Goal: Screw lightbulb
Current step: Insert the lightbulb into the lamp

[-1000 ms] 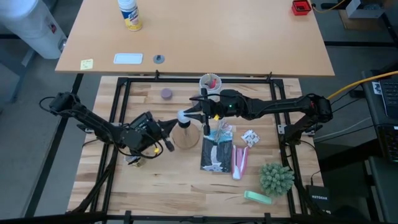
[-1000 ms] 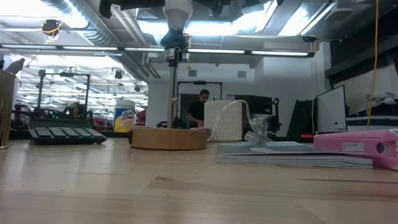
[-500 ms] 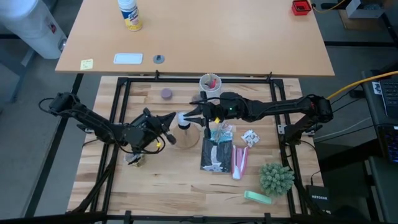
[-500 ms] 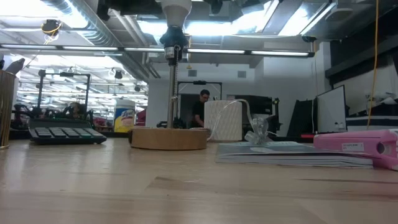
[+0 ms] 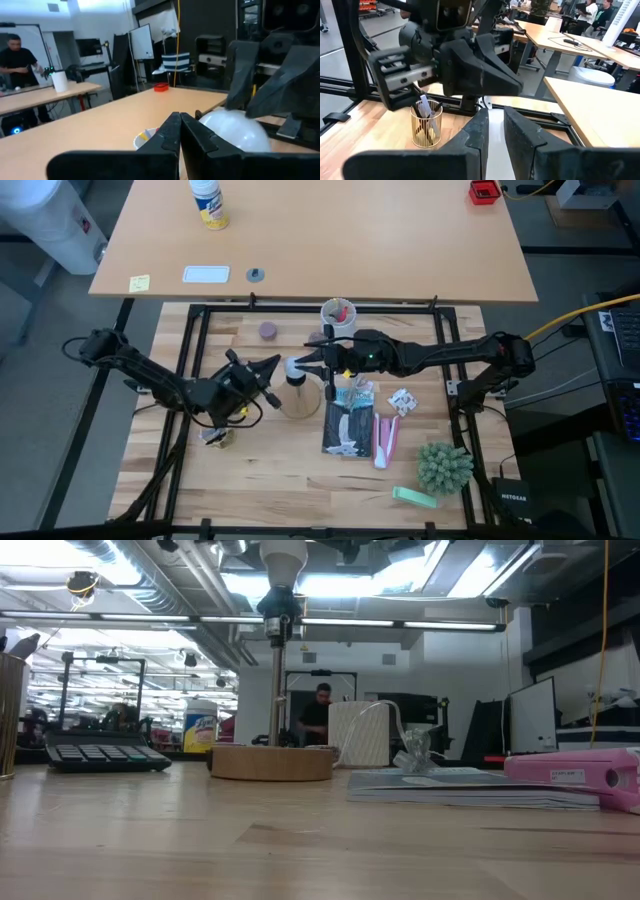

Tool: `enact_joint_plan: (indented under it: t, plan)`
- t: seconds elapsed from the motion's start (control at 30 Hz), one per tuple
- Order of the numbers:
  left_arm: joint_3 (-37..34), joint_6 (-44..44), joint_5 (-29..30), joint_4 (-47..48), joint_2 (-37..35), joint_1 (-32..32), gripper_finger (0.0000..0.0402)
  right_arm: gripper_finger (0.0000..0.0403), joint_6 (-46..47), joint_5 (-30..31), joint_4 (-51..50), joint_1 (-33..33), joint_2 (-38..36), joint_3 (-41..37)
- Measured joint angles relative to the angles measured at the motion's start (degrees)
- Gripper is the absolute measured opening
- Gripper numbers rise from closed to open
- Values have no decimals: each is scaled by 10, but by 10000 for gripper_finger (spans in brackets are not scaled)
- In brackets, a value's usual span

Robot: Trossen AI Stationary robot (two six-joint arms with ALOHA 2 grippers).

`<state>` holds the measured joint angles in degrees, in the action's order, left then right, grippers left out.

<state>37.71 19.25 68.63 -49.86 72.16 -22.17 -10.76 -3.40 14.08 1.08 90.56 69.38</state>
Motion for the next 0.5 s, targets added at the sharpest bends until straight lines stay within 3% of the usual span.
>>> enact_joint_plan:
  t: [0.5]
  plan:
    - [0,9,0,-6,0,-8,1,62,0,2,29,0,1,-1]
